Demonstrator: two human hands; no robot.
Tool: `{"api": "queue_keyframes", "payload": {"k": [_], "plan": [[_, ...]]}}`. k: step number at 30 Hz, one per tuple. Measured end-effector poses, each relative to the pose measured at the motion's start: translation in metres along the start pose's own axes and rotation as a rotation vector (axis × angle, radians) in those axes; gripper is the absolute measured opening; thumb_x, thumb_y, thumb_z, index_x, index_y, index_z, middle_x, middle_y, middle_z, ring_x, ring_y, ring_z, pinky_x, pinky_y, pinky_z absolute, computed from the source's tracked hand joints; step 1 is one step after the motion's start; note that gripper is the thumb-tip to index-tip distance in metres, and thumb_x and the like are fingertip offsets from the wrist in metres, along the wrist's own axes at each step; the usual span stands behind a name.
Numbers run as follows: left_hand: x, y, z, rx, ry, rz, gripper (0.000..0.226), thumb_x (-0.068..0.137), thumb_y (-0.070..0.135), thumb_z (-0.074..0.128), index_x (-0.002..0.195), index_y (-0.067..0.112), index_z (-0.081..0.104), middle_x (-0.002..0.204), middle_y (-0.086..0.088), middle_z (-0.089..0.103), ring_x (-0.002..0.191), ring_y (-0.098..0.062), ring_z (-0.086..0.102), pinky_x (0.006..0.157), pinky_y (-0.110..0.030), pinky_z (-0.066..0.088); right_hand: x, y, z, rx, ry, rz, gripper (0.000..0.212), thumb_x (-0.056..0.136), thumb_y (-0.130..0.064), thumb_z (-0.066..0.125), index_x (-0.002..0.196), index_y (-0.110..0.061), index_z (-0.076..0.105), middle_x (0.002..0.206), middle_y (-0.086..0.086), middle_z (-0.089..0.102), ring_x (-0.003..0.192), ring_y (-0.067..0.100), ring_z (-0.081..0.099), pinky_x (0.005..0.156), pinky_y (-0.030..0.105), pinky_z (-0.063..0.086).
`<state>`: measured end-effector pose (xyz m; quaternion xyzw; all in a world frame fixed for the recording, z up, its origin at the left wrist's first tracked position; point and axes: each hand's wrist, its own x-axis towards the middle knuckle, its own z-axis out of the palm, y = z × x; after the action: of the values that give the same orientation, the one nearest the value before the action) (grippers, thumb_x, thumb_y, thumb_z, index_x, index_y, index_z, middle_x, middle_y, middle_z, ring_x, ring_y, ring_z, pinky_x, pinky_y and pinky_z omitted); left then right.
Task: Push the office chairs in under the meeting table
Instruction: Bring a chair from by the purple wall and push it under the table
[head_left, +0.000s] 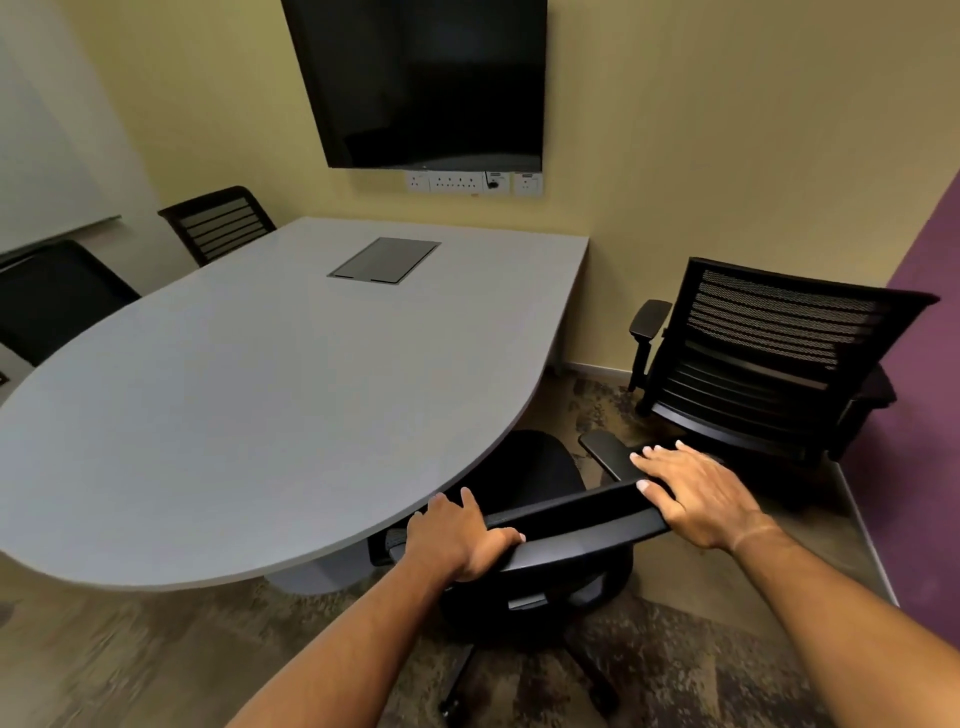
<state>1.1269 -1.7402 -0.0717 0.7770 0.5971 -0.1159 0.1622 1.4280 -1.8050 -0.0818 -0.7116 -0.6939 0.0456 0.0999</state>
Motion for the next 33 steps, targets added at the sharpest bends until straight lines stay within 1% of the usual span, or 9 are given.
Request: {"api": "queue_keyframes", "payload": {"k": [8, 12, 14, 16, 19, 23, 27, 31, 33], "plan": [[0.017, 0.005, -0.005, -0.039, 0.017, -0.02, 0.112, 0.07, 0.088, 0.034, 0.152, 0.013, 0.02, 0.147, -0.021, 0.038, 0.132, -0.035, 0.041, 0.104, -0.048, 0.04, 0.028, 0.012, 0.001, 0.016, 0.038, -0.037, 0.046, 0.099, -0.036, 0.045, 0.142, -0.018, 0.045, 0.148, 0.003, 0.046, 0.141, 0.012, 0.034, 0.119, 0.027, 0.009], [0.027, 0.005, -0.007, -0.099, 0.095, -0.006, 0.113, 0.067, 0.088, 0.031, 0.153, 0.015, 0.018, 0.15, -0.018, 0.034, 0.133, -0.036, 0.04, 0.105, -0.047, 0.035, 0.049, 0.015, 0.004, 0.021, 0.049, -0.059, 0.047, 0.099, -0.036, 0.047, 0.142, -0.018, 0.045, 0.148, 0.003, 0.046, 0.141, 0.013, 0.034, 0.119, 0.027, 0.011], [0.032, 0.005, -0.007, -0.117, 0.135, -0.003, 0.112, 0.068, 0.088, 0.029, 0.153, 0.016, 0.015, 0.156, -0.017, 0.026, 0.138, -0.037, 0.032, 0.109, -0.048, 0.03, 0.059, 0.016, 0.004, 0.029, 0.054, -0.071, 0.048, 0.098, -0.036, 0.048, 0.142, -0.017, 0.045, 0.148, 0.005, 0.046, 0.141, 0.014, 0.034, 0.12, 0.03, 0.013], [0.036, 0.004, -0.008, -0.135, 0.154, -0.005, 0.111, 0.071, 0.087, 0.029, 0.154, 0.016, 0.01, 0.16, -0.016, 0.015, 0.145, -0.037, 0.018, 0.115, -0.049, 0.021, 0.069, 0.015, 0.003, 0.041, 0.068, -0.094, 0.049, 0.097, -0.034, 0.052, 0.141, -0.015, 0.046, 0.146, 0.007, 0.048, 0.14, 0.017, 0.037, 0.12, 0.031, 0.016], [0.047, 0.002, -0.01, -0.171, 0.191, -0.032, 0.111, 0.072, 0.088, 0.028, 0.155, 0.017, 0.006, 0.162, -0.013, 0.007, 0.148, -0.034, 0.007, 0.117, -0.046, 0.015, 0.087, 0.017, 0.004, 0.08, 0.104, -0.152, 0.049, 0.094, -0.03, 0.057, 0.14, -0.012, 0.049, 0.143, 0.011, 0.051, 0.138, 0.02, 0.041, 0.12, 0.034, 0.019], [0.06, 0.005, -0.015, -0.206, 0.253, -0.081, 0.11, 0.074, 0.087, 0.025, 0.155, 0.016, 0.005, 0.163, -0.01, 0.006, 0.149, -0.03, 0.003, 0.119, -0.043, 0.01, 0.113, 0.026, 0.004, 0.101, 0.16, -0.246, 0.056, 0.09, -0.039, 0.047, 0.137, -0.009, 0.051, 0.139, 0.015, 0.054, 0.134, 0.026, 0.047, 0.117, 0.042, 0.028], [0.068, 0.032, -0.013, -0.259, 0.344, -0.103, 0.107, 0.076, 0.085, 0.024, 0.155, 0.015, 0.01, 0.163, -0.006, 0.007, 0.15, -0.024, 0.004, 0.119, -0.037, 0.008, 0.134, 0.052, -0.001, 0.09, 0.149, -0.308, 0.067, 0.088, -0.047, 0.034, 0.138, -0.005, 0.05, 0.14, 0.016, 0.054, 0.134, 0.027, 0.046, 0.117, 0.041, 0.027], [0.069, 0.062, -0.009, -0.28, 0.395, -0.163, 0.1, 0.08, 0.08, 0.021, 0.155, 0.015, 0.011, 0.163, -0.005, 0.008, 0.149, -0.021, 0.004, 0.117, -0.032, 0.006, 0.151, 0.076, -0.008, 0.096, 0.142, -0.367, 0.067, 0.088, -0.045, 0.033, 0.136, -0.002, 0.051, 0.138, 0.018, 0.055, 0.132, 0.03, 0.048, 0.116, 0.042, 0.027], [0.07, 0.076, -0.007, -0.272, 0.405, -0.153, 0.094, 0.084, 0.076, 0.022, 0.155, 0.014, 0.012, 0.162, -0.005, 0.009, 0.149, -0.018, 0.005, 0.114, -0.026, 0.001, 0.159, 0.089, -0.012, 0.098, 0.12, -0.396, 0.068, 0.088, -0.046, 0.032, 0.135, -0.001, 0.051, 0.138, 0.018, 0.055, 0.132, 0.03, 0.048, 0.116, 0.041, 0.027]]}}
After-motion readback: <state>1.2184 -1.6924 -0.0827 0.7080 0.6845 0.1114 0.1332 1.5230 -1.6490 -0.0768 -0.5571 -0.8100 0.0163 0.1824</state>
